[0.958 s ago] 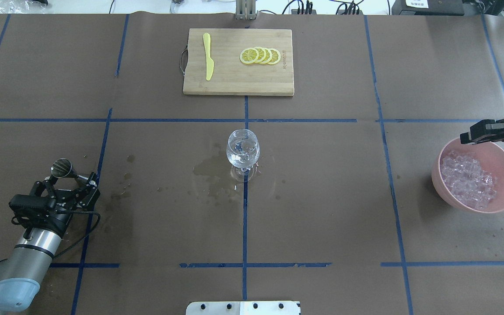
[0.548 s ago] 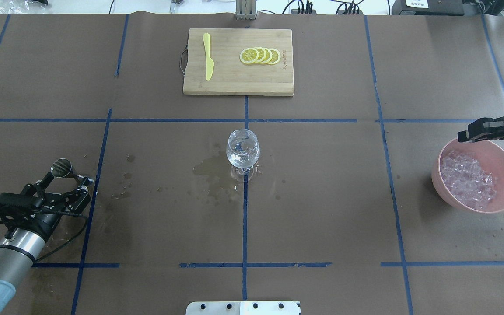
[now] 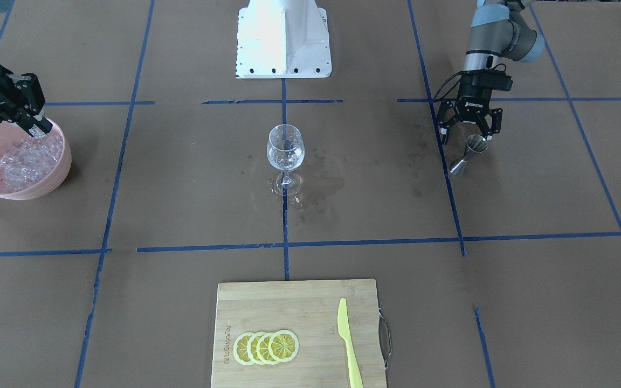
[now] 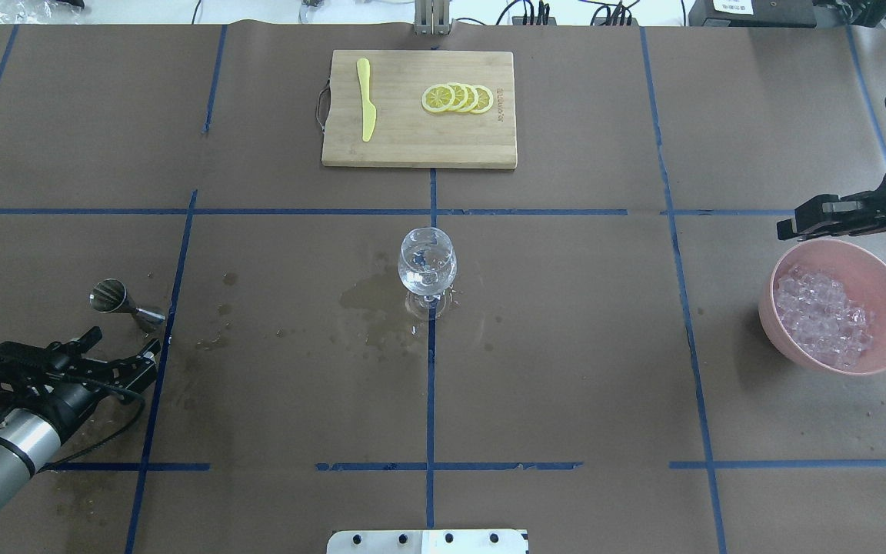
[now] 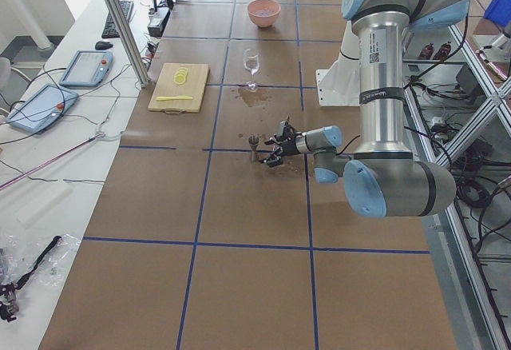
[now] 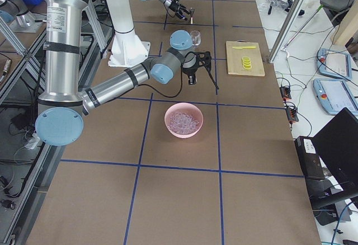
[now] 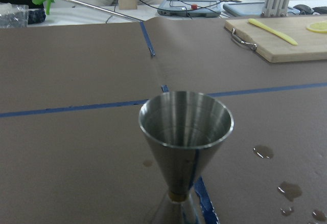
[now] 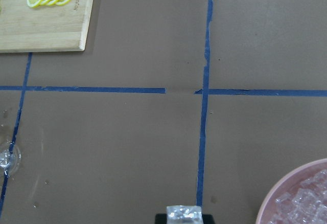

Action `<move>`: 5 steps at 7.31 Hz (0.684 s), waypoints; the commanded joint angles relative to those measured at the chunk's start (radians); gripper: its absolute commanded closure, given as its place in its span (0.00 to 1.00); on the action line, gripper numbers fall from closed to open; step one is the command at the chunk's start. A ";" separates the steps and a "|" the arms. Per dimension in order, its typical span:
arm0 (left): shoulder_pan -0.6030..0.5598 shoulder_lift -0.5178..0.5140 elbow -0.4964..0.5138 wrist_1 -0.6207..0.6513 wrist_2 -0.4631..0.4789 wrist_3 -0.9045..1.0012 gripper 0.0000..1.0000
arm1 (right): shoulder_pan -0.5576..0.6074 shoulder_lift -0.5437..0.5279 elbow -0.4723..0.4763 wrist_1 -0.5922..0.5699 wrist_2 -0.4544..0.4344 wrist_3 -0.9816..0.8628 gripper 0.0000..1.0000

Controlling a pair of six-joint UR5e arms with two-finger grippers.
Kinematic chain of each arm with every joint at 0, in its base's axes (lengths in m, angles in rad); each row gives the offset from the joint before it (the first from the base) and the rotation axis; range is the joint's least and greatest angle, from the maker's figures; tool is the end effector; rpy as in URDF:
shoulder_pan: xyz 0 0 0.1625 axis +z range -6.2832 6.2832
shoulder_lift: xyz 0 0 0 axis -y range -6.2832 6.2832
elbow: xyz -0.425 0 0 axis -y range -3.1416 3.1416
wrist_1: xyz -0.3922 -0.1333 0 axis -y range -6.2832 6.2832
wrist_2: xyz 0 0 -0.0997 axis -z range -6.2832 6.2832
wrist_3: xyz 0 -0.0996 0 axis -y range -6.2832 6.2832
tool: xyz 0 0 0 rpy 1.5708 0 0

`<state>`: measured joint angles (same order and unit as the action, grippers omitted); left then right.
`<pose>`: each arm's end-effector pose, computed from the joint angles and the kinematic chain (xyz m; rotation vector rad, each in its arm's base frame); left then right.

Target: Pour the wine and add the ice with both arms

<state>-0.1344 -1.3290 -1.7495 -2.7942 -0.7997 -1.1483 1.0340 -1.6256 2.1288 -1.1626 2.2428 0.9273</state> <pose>0.3642 -0.2538 0.5370 0.9494 0.8632 -0.1992 -0.1653 -0.4171 0.3667 0.2333 -1.0452 0.0464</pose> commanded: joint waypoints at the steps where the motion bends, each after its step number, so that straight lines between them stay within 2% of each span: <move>1: 0.001 0.143 -0.164 0.010 -0.126 -0.002 0.00 | -0.038 0.068 -0.009 -0.008 -0.005 0.056 1.00; 2: -0.001 0.201 -0.223 0.030 -0.206 -0.017 0.00 | -0.067 0.107 -0.013 -0.008 -0.009 0.106 1.00; 4: -0.001 0.280 -0.359 0.182 -0.417 -0.146 0.00 | -0.126 0.180 -0.017 -0.009 -0.014 0.186 1.00; 5: -0.002 0.287 -0.361 0.192 -0.456 -0.162 0.00 | -0.159 0.247 -0.021 -0.047 -0.018 0.230 1.00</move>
<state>-0.1355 -1.0639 -2.0793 -2.6444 -1.1823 -1.2710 0.9138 -1.4453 2.1120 -1.1819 2.2287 1.1056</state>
